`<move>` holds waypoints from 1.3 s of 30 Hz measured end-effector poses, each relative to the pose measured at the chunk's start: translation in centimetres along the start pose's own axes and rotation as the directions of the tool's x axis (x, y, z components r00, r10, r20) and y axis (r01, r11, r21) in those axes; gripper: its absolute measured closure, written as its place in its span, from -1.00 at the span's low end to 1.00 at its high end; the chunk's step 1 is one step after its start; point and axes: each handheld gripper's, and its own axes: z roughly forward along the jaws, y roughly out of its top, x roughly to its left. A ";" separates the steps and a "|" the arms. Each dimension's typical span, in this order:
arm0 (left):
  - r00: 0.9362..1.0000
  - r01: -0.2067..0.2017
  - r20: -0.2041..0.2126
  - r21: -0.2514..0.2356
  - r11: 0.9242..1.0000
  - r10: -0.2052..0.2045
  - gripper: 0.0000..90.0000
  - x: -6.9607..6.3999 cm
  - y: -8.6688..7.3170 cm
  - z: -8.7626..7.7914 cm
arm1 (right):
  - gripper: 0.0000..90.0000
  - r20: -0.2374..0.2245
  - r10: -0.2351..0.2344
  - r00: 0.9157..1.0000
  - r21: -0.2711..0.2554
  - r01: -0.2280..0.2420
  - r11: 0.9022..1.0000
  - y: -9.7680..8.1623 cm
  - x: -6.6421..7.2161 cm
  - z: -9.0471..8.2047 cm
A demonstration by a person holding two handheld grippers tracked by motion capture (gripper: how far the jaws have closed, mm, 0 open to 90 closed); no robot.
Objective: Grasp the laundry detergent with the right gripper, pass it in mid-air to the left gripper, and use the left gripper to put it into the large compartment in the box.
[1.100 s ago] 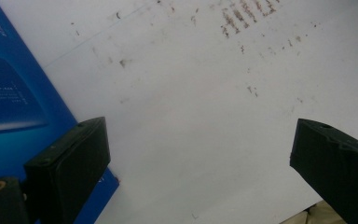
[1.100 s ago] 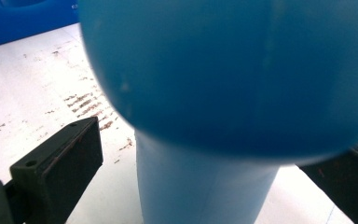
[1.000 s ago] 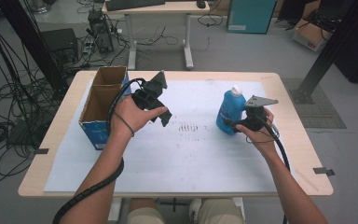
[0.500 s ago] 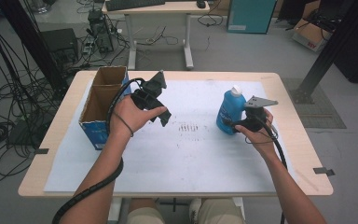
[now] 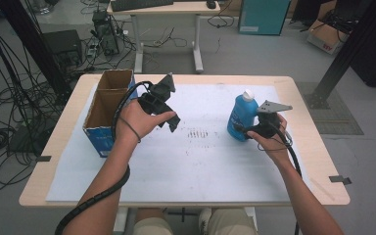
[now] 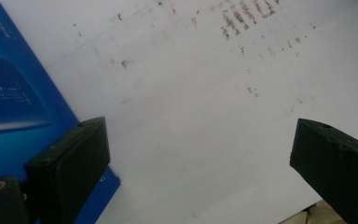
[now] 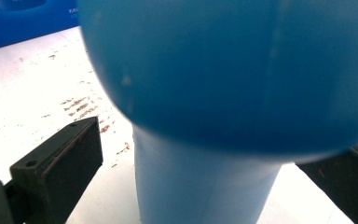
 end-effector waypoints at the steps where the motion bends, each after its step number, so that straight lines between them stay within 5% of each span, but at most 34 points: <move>1: 1.000 0.000 0.002 0.001 1.000 0.000 -0.88 0.0 0.0 0.0 | -0.98 -0.001 -0.003 1.000 -0.001 0.003 1.000 0.0 0.0 0.0; 39: 1.000 0.001 -0.004 -0.002 1.000 -0.001 -0.88 0.1 0.0 -0.4 | -0.98 0.011 0.002 1.000 -0.002 -0.002 1.000 -0.1 0.1 0.2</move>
